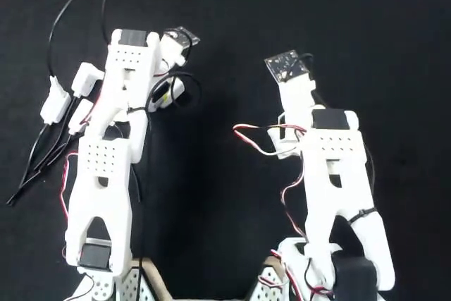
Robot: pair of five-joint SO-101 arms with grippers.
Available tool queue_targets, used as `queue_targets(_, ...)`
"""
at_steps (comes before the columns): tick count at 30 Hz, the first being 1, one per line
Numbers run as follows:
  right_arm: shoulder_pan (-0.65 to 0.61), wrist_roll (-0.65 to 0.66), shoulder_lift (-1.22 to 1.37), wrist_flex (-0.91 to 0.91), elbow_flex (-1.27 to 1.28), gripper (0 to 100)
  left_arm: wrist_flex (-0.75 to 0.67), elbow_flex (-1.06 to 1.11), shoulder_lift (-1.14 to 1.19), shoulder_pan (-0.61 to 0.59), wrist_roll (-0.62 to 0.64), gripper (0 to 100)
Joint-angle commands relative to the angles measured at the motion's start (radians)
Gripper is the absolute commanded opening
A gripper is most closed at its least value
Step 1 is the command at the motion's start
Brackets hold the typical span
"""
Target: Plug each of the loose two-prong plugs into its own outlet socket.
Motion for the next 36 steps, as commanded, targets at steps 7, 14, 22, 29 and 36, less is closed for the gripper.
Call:
queue_targets(7,-0.012,0.009,-0.002,-0.017,-0.005,2.6,0.003,0.364,-0.333,-0.004,-0.032,3)
queue_targets(14,-0.012,0.009,-0.002,-0.017,-0.007,2.6,-0.232,0.947,-0.681,0.036,-0.029,3)
queue_targets(22,-0.012,0.009,-0.002,-0.017,-0.005,2.6,-0.563,1.607,-1.336,0.079,0.071,3)
queue_targets(29,-0.012,0.009,-0.002,-0.011,-0.004,2.6,-1.068,1.926,-1.668,0.021,0.129,9)
queue_targets(36,-0.012,0.009,-0.002,-0.011,-0.004,2.6,-1.192,1.885,-1.521,0.041,0.097,26)
